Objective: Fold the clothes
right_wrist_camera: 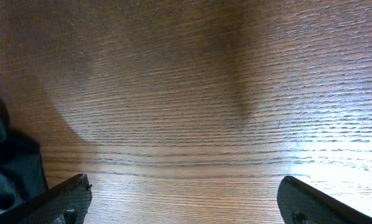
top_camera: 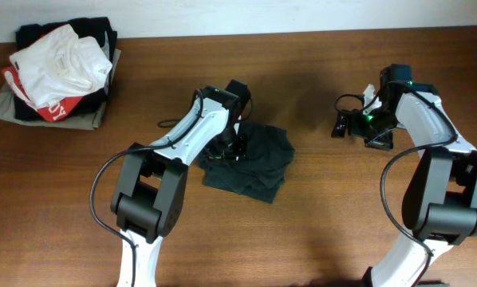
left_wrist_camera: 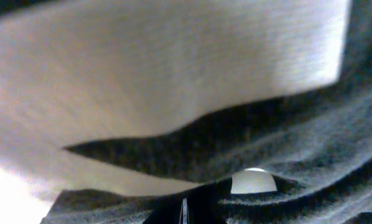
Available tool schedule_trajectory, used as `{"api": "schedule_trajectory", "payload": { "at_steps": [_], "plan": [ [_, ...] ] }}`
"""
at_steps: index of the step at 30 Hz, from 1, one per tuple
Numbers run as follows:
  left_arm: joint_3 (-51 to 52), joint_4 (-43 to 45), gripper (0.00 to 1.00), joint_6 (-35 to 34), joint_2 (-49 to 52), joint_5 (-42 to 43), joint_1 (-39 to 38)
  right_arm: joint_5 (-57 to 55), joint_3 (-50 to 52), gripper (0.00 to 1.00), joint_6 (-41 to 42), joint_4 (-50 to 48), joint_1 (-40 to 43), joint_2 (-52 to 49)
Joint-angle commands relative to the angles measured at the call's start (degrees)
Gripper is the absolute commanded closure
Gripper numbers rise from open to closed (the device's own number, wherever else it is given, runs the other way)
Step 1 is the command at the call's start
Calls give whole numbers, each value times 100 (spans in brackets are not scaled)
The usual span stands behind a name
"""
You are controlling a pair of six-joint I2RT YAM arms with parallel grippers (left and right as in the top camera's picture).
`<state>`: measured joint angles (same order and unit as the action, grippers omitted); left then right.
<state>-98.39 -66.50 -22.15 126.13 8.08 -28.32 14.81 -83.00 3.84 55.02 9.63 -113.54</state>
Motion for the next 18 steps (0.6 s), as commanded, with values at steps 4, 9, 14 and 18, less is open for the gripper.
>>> {"api": "schedule_trajectory", "payload": {
  "at_steps": [4,9,14,18],
  "plan": [
    [-118,-79,96,-13,-17,-42,31,-48,37,1,-20,-2,15,-31],
    [-205,-101,89,-11,-74,-170,37,-50,37,1,-22,-2,15,-31],
    [-205,-103,52,-13,-74,-651,186,-48,37,1,-22,-2,15,-31],
    [-205,96,42,-13,-74,-487,330,-50,37,1,-22,-2,15,-31]
  ]
}}
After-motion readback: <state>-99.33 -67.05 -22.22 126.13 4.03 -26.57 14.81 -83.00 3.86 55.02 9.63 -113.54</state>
